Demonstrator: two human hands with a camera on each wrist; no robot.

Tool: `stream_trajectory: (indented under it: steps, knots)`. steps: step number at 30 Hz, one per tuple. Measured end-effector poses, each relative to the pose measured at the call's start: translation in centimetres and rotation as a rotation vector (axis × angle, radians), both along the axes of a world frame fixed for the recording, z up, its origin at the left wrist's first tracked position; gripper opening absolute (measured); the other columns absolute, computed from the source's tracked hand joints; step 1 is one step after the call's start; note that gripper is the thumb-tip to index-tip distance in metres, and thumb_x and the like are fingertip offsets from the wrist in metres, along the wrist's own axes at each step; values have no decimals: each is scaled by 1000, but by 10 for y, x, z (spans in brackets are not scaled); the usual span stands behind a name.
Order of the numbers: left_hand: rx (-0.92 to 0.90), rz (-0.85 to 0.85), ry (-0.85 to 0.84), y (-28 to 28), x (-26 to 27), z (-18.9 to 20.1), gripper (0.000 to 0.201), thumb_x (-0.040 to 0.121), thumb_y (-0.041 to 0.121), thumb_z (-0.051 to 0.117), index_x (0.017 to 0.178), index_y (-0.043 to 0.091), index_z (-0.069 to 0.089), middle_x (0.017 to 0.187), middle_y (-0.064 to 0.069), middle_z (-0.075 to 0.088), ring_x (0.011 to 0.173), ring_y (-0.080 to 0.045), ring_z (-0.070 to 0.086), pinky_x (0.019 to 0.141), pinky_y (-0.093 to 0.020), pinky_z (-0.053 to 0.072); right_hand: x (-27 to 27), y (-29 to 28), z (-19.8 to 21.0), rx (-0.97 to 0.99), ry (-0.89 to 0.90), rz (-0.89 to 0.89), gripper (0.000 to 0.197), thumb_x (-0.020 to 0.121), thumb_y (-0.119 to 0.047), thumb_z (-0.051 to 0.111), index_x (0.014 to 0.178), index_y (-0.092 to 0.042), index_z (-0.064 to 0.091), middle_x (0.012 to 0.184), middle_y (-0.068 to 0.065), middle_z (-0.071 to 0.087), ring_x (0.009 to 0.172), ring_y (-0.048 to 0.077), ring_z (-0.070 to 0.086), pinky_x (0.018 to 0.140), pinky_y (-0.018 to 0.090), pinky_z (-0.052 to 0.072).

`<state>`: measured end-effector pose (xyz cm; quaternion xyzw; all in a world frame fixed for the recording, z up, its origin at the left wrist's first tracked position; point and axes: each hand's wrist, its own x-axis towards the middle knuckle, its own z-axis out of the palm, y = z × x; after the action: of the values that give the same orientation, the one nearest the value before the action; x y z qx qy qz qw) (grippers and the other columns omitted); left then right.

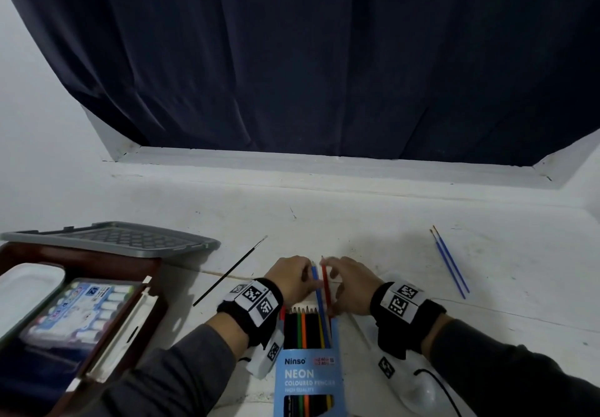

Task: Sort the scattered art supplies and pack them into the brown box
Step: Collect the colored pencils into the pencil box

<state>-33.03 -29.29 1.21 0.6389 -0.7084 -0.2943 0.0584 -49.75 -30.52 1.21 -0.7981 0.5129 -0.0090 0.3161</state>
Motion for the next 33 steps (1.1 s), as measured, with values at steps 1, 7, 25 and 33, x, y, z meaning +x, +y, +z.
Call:
stream_trajectory:
  steps: [1,7,25,33]
  knots:
    - [-3,-19,-17,1,-1,0,38,92,43,66,95,5,65,96,-13,69,91,-26,64,78,-35,49,-1,2,0,-60,62,42,79,69,-29,87,138,-16,49,125,9,51,107,25,55,87,32,46]
    - [-46,-82,-27,8,4,-1,41,80,45,80,100,12,66,97,-4,70,90,-19,65,79,-29,52,-11,21,-4,-308,266,184,32,95,-30,53,124,-20,62,127,3,56,122,26,44,98,45,44]
    - [-145,-267,-232,27,0,-11,73,73,64,74,129,24,49,110,-4,54,102,-22,54,83,-34,47,5,-4,-3,-254,260,165,39,89,-10,49,128,-9,51,131,8,49,121,27,49,97,45,45]
    - [-161,-305,-179,29,5,1,23,95,43,59,114,34,70,108,2,56,103,-18,59,92,-32,47,3,-10,-7,-220,165,150,39,87,-3,48,126,0,54,130,14,52,119,31,53,99,42,45]
